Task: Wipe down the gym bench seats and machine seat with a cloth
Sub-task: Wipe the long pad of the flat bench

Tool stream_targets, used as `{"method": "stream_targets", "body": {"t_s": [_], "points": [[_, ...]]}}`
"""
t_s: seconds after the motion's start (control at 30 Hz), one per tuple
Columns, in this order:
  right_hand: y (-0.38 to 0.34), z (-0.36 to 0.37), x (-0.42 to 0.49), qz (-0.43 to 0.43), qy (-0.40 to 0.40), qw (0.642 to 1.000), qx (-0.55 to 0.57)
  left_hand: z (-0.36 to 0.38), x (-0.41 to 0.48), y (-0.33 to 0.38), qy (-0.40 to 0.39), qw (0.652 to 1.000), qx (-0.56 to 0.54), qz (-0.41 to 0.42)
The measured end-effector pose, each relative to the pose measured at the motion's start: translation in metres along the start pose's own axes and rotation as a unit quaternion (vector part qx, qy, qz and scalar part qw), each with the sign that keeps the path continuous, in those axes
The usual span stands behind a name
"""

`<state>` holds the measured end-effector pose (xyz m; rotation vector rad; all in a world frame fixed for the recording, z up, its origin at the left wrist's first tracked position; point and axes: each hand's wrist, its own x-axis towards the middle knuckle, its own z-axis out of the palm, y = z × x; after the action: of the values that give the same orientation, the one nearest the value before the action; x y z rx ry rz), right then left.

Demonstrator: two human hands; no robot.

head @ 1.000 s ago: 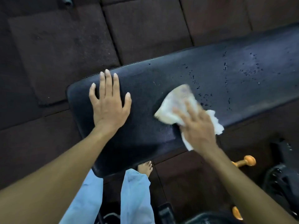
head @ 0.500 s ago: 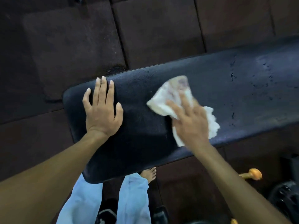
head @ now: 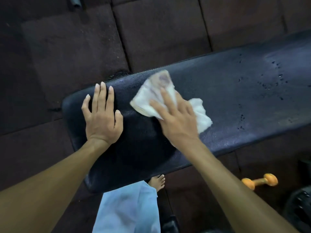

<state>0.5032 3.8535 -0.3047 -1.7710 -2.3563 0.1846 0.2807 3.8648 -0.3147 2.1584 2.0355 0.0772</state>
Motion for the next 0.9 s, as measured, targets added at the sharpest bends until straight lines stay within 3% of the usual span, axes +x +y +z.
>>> {"method": "stream_targets", "body": {"t_s": [0.1,0.17,0.23,0.27,0.33,0.43,0.57,0.67,0.73,0.8,0.83,0.9], "points": [[0.061,-0.018,-0.030,0.057,-0.013,0.996,-0.071,0.000,-0.001,-0.001,-0.003,1.000,-0.003,-0.003],[0.085,-0.025,-0.004,0.204,-0.011,0.977,-0.060,-0.001,0.001,0.000,0.001,1.000,0.002,-0.001],[0.081,-0.024,0.037,0.367,0.020,0.929,-0.038,-0.002,0.002,0.001,-0.001,1.000,-0.007,-0.001],[0.068,-0.021,0.056,0.395,0.030,0.917,-0.036,-0.002,0.002,0.002,-0.001,1.000,-0.012,-0.002],[0.035,-0.008,0.078,0.329,0.034,0.943,-0.032,-0.001,0.001,0.003,-0.001,1.000,-0.014,-0.006],[-0.010,0.004,0.047,0.119,0.023,0.992,-0.046,0.000,0.000,0.004,0.002,1.000,-0.015,0.003],[0.015,-0.008,-0.045,0.036,0.008,0.999,-0.021,-0.004,0.000,0.005,-0.002,1.000,-0.013,-0.005],[0.099,-0.027,-0.082,0.084,-0.015,0.991,-0.105,-0.006,0.000,0.008,-0.005,1.000,-0.010,-0.010],[0.155,-0.042,-0.068,0.233,-0.017,0.966,-0.113,-0.006,0.000,0.009,-0.004,1.000,-0.007,-0.017],[0.182,-0.049,-0.035,0.402,0.003,0.912,-0.082,-0.004,-0.003,0.009,-0.003,1.000,-0.005,-0.024],[0.183,-0.049,-0.021,0.447,0.016,0.892,-0.072,-0.004,-0.003,0.010,-0.003,1.000,-0.004,-0.025],[0.171,-0.043,-0.009,0.416,0.025,0.905,-0.083,-0.003,-0.003,0.012,0.001,1.000,-0.002,-0.024]]}}
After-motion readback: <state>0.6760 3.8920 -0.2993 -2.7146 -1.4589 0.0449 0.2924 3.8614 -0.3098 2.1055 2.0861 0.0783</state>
